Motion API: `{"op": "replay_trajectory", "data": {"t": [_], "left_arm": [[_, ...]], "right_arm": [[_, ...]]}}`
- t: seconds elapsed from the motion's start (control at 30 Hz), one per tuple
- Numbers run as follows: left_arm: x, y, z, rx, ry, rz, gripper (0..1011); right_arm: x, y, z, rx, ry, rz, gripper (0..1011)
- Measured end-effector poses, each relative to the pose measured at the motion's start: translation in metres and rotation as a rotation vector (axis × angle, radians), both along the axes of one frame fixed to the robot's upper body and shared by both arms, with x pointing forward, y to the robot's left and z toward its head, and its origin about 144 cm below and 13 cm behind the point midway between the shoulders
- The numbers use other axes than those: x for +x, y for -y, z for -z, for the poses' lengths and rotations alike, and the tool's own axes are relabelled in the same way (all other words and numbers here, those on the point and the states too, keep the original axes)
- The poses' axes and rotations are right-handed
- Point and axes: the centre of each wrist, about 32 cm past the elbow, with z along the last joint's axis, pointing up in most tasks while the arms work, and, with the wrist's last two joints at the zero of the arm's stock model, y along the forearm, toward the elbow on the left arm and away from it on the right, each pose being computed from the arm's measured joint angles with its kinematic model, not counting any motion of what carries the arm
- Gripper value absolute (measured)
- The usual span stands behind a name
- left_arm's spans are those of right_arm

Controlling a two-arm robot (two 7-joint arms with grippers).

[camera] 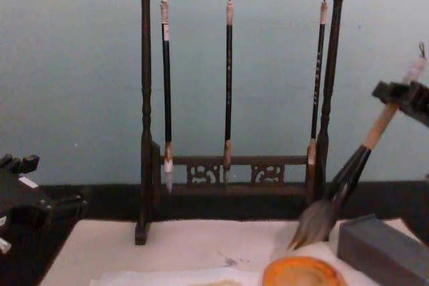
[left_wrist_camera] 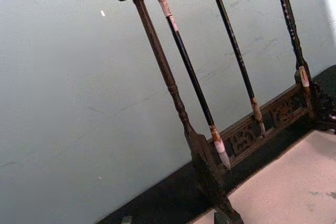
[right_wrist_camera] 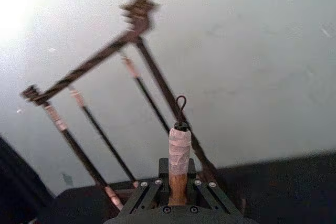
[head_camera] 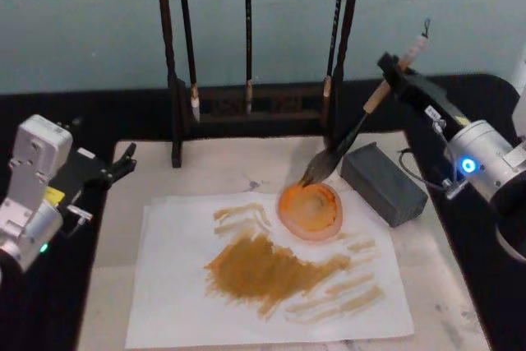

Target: Pick up the brush from the inkstone, write on the paper, then place the brush back to its original position.

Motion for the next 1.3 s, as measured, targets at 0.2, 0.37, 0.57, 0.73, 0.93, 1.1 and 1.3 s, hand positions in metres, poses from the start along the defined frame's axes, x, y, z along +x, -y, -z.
{"op": "replay_trajectory", "data": {"t": [0.2,0.37,0.57,0.73,0.93,1.1,1.3], "left_arm": [[0.000,0.000,0.000,0.000,0.000,0.000,1010],[0.000,0.000,0.000,0.000,0.000,0.000,1010],[0.000,0.000,0.000,0.000,0.000,0.000,1010],[0.000,0.000,0.000,0.000,0.000,0.000,1010],[0.000,0.000,0.000,0.000,0.000,0.000,1010],[0.000,0.000,0.000,0.000,0.000,0.000,1010],[0.000,0.000,0.000,0.000,0.000,0.000,1010]], "right_arm": [[-0.009,0.003,-0.009,-0.115,0.112,-0.043,173],[-0.018,0.006,-0.014,-0.202,0.179,-0.059,173],[-0.031,0.007,-0.016,-0.282,0.235,-0.061,173],[-0.039,0.005,-0.015,-0.314,0.264,-0.078,173],[-0.038,-0.002,-0.017,-0.338,0.297,-0.114,173],[-0.031,-0.009,-0.019,-0.348,0.322,-0.149,173],[-0.016,-0.020,-0.022,-0.357,0.353,-0.214,173]]}}
